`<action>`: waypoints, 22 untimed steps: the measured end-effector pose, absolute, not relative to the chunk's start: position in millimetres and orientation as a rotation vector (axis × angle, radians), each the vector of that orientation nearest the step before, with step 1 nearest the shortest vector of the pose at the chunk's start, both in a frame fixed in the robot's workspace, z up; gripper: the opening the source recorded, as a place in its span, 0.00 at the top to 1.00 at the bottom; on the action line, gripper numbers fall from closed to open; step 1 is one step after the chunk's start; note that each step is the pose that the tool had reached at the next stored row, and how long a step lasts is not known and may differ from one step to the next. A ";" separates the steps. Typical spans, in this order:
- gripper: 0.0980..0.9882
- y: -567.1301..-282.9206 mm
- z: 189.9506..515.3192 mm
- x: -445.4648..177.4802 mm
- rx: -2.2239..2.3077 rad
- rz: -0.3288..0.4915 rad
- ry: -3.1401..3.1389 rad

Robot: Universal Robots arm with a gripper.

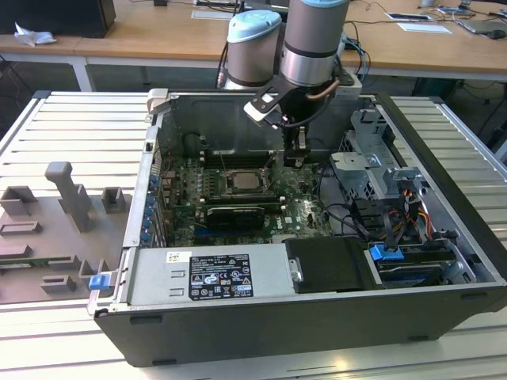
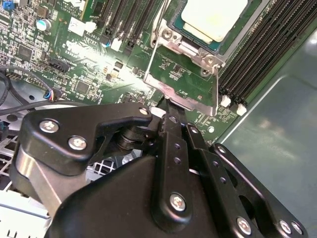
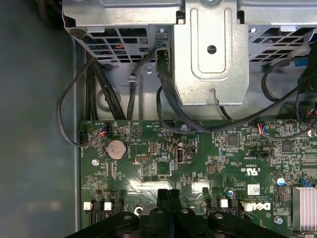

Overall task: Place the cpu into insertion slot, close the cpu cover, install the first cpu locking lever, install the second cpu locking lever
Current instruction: 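Close the cpu cover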

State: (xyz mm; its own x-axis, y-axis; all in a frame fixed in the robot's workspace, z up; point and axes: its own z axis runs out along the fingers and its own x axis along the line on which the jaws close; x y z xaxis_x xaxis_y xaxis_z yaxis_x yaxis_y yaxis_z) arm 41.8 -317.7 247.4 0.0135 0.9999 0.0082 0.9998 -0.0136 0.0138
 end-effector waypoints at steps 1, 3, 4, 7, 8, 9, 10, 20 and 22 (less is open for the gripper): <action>0.99 -317.7 247.4 41.4 2.233 0.024 2.203; 0.99 -317.8 247.4 41.1 2.234 0.024 2.203; 0.99 -317.7 247.4 40.9 2.234 0.025 2.203; 0.99 -317.7 247.4 40.5 2.234 0.024 2.203; 0.99 -317.7 247.4 40.3 2.233 0.024 2.203; 0.99 -317.7 247.4 39.9 2.234 0.024 2.203; 0.99 -317.7 247.4 39.6 2.234 0.025 2.203; 0.99 -317.7 247.4 35.0 2.234 0.025 2.203; 0.99 -317.8 247.4 33.7 2.234 0.025 2.203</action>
State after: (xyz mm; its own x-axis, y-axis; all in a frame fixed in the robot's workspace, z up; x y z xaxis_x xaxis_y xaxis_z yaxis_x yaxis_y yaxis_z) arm 33.7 -317.8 247.4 0.0135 0.9999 0.0083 0.9998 -0.0137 0.0139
